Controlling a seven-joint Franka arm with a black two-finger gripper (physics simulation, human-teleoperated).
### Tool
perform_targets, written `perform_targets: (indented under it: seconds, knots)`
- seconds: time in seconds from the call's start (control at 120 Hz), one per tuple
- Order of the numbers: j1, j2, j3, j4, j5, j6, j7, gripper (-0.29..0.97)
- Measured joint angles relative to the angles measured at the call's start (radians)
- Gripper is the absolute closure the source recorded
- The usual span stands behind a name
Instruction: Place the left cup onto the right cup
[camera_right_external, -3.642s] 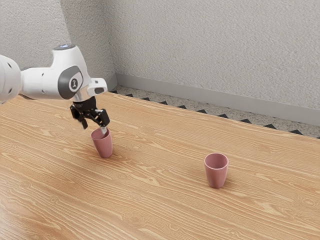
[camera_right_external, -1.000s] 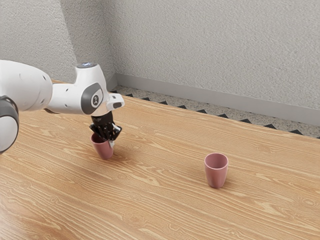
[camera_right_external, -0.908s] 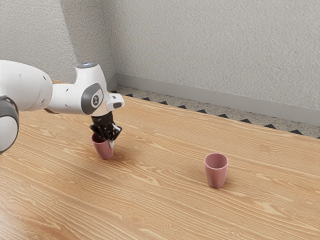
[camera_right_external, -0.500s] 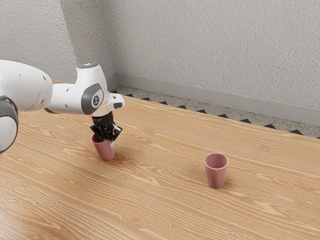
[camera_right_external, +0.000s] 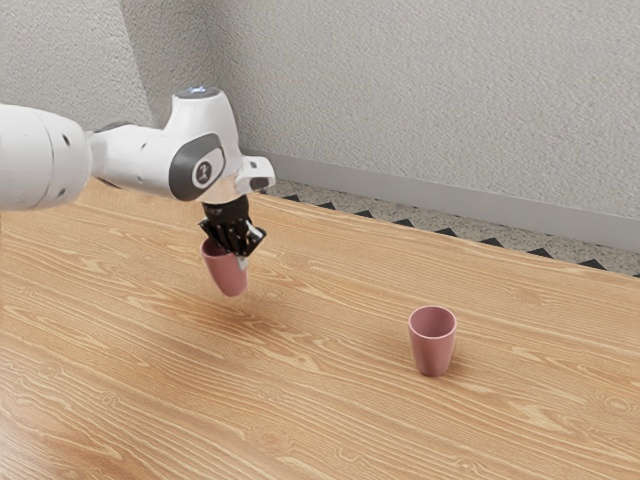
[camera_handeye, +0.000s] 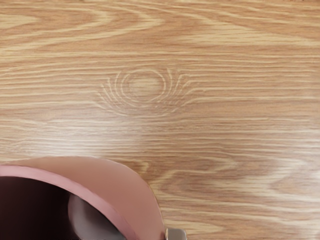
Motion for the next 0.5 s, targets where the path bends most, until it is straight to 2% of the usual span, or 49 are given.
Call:
perform_targets:
  seconds: [0.258, 0.5]
  knots:
    - [-0.117, -0.009, -0.067, 0.101, 0.005, -0.064, -0.039, 0.79]
    - [-0.162, -0.004, -0.145, 0.185, 0.008, -0.108, -0.073, 0.79]
